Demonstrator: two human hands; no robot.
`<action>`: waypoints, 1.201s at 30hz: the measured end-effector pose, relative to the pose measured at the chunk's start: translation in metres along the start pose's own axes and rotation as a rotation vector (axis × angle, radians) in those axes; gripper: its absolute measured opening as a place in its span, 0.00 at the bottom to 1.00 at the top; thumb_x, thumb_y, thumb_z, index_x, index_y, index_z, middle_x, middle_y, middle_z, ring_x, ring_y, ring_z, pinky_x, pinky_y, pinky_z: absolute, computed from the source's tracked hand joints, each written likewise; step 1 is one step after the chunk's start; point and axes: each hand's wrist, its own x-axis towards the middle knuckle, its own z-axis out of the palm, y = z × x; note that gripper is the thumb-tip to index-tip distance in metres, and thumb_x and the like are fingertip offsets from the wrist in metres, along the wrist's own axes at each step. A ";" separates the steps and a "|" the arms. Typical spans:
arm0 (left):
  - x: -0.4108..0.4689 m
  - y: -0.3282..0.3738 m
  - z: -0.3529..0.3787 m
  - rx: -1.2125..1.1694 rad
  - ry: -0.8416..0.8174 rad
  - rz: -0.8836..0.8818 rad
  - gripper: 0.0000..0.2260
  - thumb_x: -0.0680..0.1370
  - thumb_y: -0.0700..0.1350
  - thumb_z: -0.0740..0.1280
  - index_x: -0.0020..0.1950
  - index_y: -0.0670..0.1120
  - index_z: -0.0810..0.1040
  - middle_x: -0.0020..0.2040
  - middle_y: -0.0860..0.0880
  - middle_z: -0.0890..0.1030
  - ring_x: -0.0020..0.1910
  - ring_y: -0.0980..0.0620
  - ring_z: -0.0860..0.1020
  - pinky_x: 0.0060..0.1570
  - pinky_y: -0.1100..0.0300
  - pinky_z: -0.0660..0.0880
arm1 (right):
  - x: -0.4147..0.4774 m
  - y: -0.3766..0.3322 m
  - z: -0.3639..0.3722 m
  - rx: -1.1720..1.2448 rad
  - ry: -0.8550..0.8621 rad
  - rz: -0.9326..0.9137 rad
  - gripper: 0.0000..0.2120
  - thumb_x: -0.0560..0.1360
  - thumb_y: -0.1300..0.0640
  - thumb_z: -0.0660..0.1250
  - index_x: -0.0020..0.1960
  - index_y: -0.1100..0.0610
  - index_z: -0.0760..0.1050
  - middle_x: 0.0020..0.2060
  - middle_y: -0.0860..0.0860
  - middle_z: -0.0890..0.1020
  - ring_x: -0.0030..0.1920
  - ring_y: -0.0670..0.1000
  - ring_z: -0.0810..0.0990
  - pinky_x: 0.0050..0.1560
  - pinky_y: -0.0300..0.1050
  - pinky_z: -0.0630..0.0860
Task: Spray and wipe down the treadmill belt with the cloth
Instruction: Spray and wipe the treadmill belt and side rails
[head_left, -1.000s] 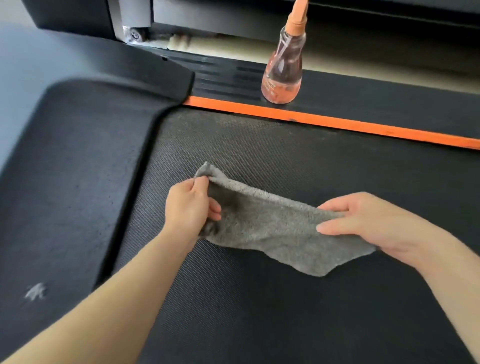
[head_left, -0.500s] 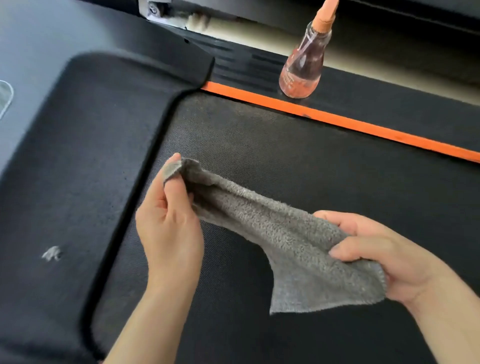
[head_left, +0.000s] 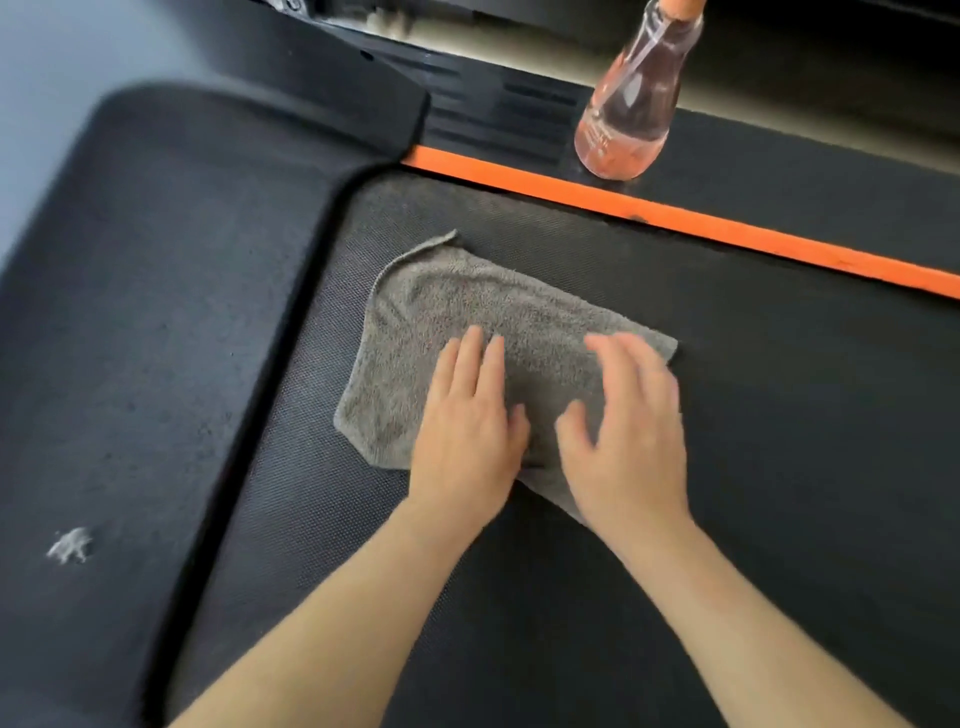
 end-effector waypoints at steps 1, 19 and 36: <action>-0.003 -0.005 0.009 0.097 -0.031 0.044 0.28 0.80 0.48 0.58 0.77 0.38 0.61 0.78 0.39 0.60 0.78 0.39 0.57 0.75 0.41 0.60 | -0.008 0.000 0.015 -0.047 -0.093 -0.064 0.24 0.76 0.56 0.60 0.72 0.58 0.69 0.72 0.57 0.69 0.73 0.57 0.65 0.72 0.49 0.62; 0.107 -0.113 -0.041 0.399 -0.021 0.003 0.35 0.79 0.60 0.40 0.80 0.39 0.50 0.81 0.39 0.50 0.80 0.41 0.49 0.76 0.44 0.51 | 0.124 -0.057 0.124 -0.341 -0.375 -0.474 0.25 0.84 0.44 0.41 0.81 0.42 0.49 0.81 0.43 0.47 0.80 0.45 0.43 0.75 0.54 0.42; 0.154 0.038 0.045 0.442 -0.084 0.115 0.31 0.83 0.58 0.46 0.81 0.41 0.48 0.81 0.39 0.50 0.80 0.41 0.48 0.76 0.43 0.43 | 0.151 0.097 0.030 -0.489 -0.289 -0.339 0.28 0.81 0.43 0.42 0.80 0.45 0.55 0.80 0.46 0.55 0.79 0.47 0.54 0.74 0.53 0.55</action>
